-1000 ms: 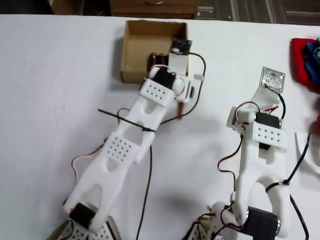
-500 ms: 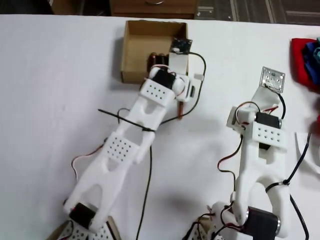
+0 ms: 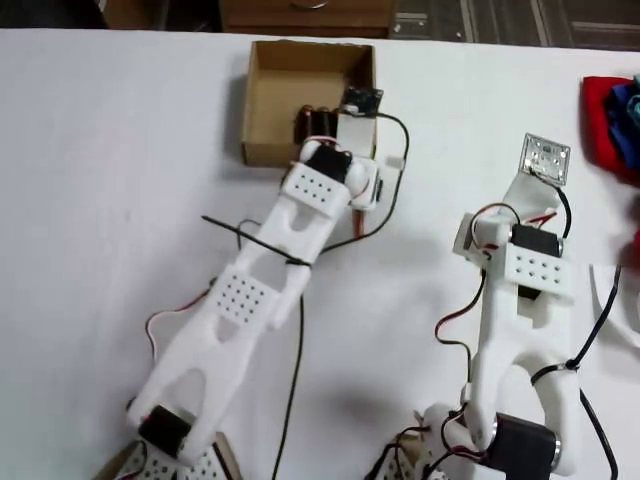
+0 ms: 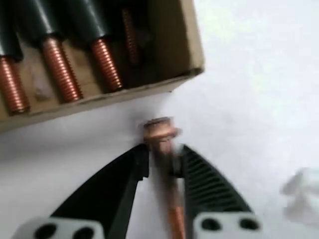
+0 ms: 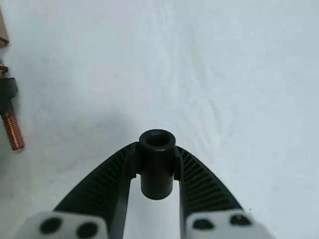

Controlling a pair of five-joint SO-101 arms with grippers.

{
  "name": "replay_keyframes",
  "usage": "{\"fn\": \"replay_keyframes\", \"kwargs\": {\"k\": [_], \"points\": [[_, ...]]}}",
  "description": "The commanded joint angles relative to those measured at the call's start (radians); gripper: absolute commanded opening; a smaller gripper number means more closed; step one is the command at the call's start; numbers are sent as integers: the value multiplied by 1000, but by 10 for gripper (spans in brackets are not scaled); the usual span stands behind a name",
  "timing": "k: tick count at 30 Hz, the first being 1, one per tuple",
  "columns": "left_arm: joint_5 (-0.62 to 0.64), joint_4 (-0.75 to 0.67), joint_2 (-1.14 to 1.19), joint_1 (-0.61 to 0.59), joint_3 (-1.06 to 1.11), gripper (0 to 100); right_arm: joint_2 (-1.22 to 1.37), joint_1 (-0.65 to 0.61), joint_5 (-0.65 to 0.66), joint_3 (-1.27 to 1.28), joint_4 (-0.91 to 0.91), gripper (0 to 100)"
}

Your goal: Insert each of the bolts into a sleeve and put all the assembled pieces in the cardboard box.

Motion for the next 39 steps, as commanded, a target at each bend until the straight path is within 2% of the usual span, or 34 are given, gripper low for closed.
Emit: {"fn": "replay_keyframes", "kwargs": {"k": [1, 4, 6, 9, 12, 13, 15, 17, 23, 29, 39], "points": [[-8, -9, -15, -5, -15, 38, -53, 12, -9, -5, -12, 21], [-11, -2, -18, -14, -38, 24, -53, 13, -9, -5, -12, 21], [-12, 54, -18, -23, -94, 25, -53, 13, -9, -5, -12, 21], [-17, 213, -18, -31, -208, 25, -51, 13, -9, -5, -12, 21], [-123, 397, -26, -29, -237, 25, -53, 12, -9, -5, -12, 21], [-170, 413, -37, -29, -216, 25, -53, 10, -9, -5, -12, 21], [-267, 407, -64, -52, -160, 25, -53, 7, -9, -5, -12, 21], [-298, 405, -104, -72, -107, 25, -51, 7, -9, -5, -12, 21], [-298, 400, -166, -112, 28, 44, -53, 7, -9, -5, -12, 21], [-298, 391, -166, -150, 96, 208, -53, 7, -9, -5, -12, 21], [-296, 358, -166, -140, 96, 210, -53, 7, -9, -5, -12, 21]]}}
